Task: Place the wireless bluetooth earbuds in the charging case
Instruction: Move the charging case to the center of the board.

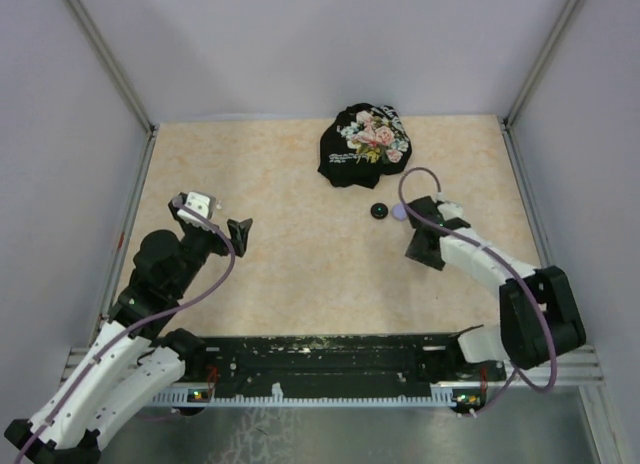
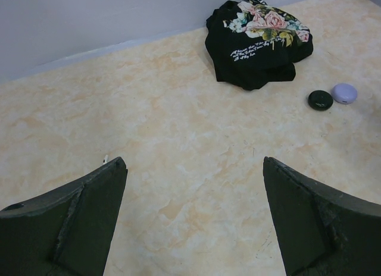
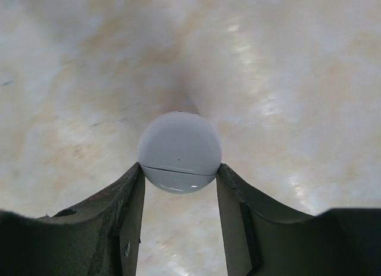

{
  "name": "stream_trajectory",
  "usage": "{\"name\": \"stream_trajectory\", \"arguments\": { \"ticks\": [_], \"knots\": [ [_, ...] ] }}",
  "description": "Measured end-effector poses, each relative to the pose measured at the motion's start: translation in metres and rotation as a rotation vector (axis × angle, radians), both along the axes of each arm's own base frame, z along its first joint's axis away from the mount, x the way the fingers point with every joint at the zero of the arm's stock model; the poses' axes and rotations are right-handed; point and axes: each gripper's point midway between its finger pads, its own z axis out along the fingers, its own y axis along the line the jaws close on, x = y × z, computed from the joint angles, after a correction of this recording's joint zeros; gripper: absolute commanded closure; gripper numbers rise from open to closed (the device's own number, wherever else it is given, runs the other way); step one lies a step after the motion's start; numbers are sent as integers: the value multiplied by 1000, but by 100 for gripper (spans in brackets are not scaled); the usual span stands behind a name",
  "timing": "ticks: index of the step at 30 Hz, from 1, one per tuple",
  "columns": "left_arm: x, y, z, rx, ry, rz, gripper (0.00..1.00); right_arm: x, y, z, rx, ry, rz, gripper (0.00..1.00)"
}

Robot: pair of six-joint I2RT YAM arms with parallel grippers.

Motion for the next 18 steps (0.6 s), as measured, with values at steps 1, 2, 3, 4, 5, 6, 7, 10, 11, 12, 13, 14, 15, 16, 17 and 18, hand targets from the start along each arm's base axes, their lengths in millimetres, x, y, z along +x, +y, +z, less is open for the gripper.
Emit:
{"name": "stream_trajectory", "arguments": {
  "ticks": [1,2,3,4,5,6,7,10,11,12,13,14,15,16,17,18],
  "knots": [
    [0,0,-1,1,2,0,0,4,15,3,-4,1,45,59],
    [1,0,-1,2,4,0,0,7,28,5,-2,0,78,59],
    [1,0,-2,3,5,0,0,9,42,7,-5,1,118,59],
    [1,-1,-2,4,7,0,0,11,59,9,-8,1,163,59],
    [1,-1,-3,5,9,0,0,12,72,10,-10,3,197,58],
    [2,-1,-3,7,11,0,0,12,86,11,-14,6,234,59],
    [2,-1,-4,8,13,0,0,11,102,11,-19,11,277,58],
    [3,-2,-5,11,18,1,0,8,144,8,-31,23,389,58],
    [3,-2,-6,12,19,1,0,6,157,6,-36,27,424,58],
    [3,-2,-6,12,20,2,0,5,170,5,-39,31,455,57],
    [3,-2,-6,13,21,3,0,3,178,3,-42,34,478,57],
    [4,-1,-7,14,22,5,0,0,188,-1,-47,41,504,56],
    [4,-1,-7,15,23,6,0,-2,193,-3,-50,46,521,55],
    [4,-1,-8,16,25,7,0,-5,199,-7,-57,54,543,54],
    [5,-1,-8,17,26,8,0,-9,203,-10,-62,63,561,53],
    [5,-1,-8,18,28,8,0,-12,205,-13,-65,70,576,51]
  ]
}}
